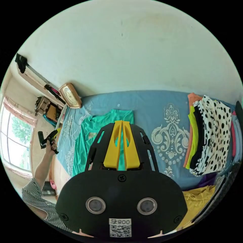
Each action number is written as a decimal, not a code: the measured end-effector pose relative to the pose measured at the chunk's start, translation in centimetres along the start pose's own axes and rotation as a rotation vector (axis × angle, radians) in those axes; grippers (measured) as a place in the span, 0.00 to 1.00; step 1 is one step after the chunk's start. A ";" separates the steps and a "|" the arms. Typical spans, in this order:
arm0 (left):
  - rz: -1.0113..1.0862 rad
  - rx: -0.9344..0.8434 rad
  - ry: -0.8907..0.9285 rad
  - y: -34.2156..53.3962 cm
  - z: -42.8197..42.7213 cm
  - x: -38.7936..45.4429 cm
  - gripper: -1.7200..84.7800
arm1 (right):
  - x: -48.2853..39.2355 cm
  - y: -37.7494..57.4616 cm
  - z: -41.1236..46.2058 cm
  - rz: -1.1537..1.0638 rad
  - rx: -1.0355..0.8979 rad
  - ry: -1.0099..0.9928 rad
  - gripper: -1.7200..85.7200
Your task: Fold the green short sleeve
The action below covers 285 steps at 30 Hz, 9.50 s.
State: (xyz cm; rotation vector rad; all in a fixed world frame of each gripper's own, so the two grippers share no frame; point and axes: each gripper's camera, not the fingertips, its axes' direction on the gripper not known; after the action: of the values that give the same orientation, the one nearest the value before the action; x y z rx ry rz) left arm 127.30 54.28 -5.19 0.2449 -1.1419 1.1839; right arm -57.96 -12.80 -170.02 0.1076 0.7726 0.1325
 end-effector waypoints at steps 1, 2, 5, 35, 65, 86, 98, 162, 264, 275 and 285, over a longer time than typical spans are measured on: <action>-0.001 -0.028 0.015 1.2 0.9 -0.6 0.05 | -1.7 1.5 2.6 -0.038 -0.005 -0.061 0.02; -0.008 -0.088 0.043 3.8 2.4 -1.6 0.06 | -4.3 3.2 5.3 -0.089 -0.019 -0.122 0.02; -0.031 -0.185 0.116 10.7 5.1 -2.8 0.08 | -13.0 7.5 12.1 -0.220 -0.095 -0.221 0.03; 0.166 0.061 -0.143 26.5 2.1 -4.8 0.03 | -57.1 12.4 32.4 -0.754 -0.243 0.155 0.02; -0.280 -0.316 -0.120 55.7 10.2 -19.5 0.11 | -22.2 59.8 26.8 0.130 -0.446 0.067 0.08; -0.287 -0.238 -0.071 61.5 7.2 -20.0 0.03 | -15.9 73.7 26.1 0.178 -0.462 -0.114 0.02; -0.293 -0.235 -0.090 65.4 3.6 -20.7 0.03 | -16.5 82.3 25.9 0.138 -0.521 -0.117 0.02; -0.173 -0.085 -0.592 -0.5 34.8 -17.0 0.02 | -21.7 6.9 56.0 -0.074 -0.271 0.480 0.02; 0.410 -0.497 0.307 -40.9 81.2 74.7 0.03 | -15.8 63.1 58.3 0.029 0.128 -0.349 0.03; 0.241 -0.481 0.502 -39.3 71.3 68.2 0.03 | -4.8 66.2 55.2 0.378 0.471 -0.878 0.11; 0.202 -0.489 0.501 -36.6 64.8 61.8 0.03 | -8.0 65.2 56.4 0.493 0.457 -1.045 0.12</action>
State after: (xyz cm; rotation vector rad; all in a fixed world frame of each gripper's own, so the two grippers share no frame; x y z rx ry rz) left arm 116.16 31.69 88.15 -0.5252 -0.9822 1.0215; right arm -29.28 47.51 -114.99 0.7400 -0.2977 0.3292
